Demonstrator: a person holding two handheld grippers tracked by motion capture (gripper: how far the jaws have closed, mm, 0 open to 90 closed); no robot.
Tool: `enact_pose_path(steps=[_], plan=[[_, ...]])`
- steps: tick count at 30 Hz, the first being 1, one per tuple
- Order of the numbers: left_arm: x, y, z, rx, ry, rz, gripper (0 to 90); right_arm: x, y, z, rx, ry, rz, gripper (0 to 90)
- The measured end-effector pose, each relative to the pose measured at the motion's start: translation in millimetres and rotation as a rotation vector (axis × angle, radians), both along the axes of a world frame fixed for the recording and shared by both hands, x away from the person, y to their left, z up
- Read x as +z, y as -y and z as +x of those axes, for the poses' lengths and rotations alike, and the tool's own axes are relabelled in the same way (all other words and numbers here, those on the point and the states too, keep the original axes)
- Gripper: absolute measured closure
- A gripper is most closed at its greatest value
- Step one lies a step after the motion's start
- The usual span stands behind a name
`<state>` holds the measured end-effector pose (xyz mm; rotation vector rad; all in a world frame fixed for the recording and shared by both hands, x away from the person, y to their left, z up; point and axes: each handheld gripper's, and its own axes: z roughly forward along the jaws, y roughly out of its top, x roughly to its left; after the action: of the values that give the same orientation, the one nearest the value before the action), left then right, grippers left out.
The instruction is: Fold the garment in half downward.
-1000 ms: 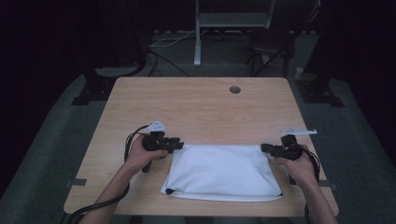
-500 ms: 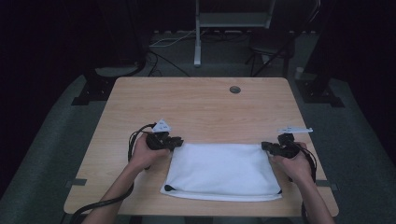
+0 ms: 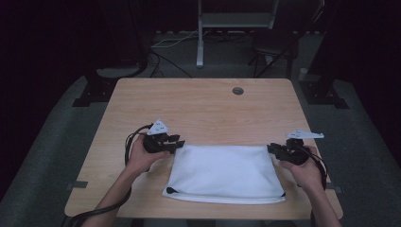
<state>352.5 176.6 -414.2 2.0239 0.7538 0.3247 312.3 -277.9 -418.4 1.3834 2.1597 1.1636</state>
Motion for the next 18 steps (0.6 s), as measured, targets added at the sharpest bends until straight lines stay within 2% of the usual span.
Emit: enact_pose_path(steps=[1,2,3,7,9,12,18], plan=[[2.0,-5.5,-11.3,-0.013,-0.002,-0.024,62.0,0.7,2.0,-6.6,0.006,0.0,0.01,73.7],[2.0,-5.5,-11.3,-0.013,-0.002,-0.024,61.4,0.7,2.0,-6.6,0.006,0.0,0.01,73.7],[2.1,-8.7,-17.9,-0.022,0.001,-0.028,61.4,-0.5,6.6,-18.4,0.01,-0.001,0.012,72.2],[-2.8,-20.9,-45.3,-0.031,0.005,-0.048,56.7,-10.7,15.7,-44.4,0.019,-0.016,0.043,66.7],[-4.9,-25.2,-57.2,-0.037,0.037,-0.059,53.1,-14.5,20.3,-59.0,0.016,-0.013,0.059,64.2],[-8.5,-29.2,-73.3,-0.038,0.043,-0.09,50.0,-16.1,24.2,-74.4,0.025,0.0,0.103,61.3],[-14.5,-28.9,-102.4,-0.08,0.038,-0.102,48.7,-17.4,22.3,-95.1,0.056,-0.003,0.098,59.6]])
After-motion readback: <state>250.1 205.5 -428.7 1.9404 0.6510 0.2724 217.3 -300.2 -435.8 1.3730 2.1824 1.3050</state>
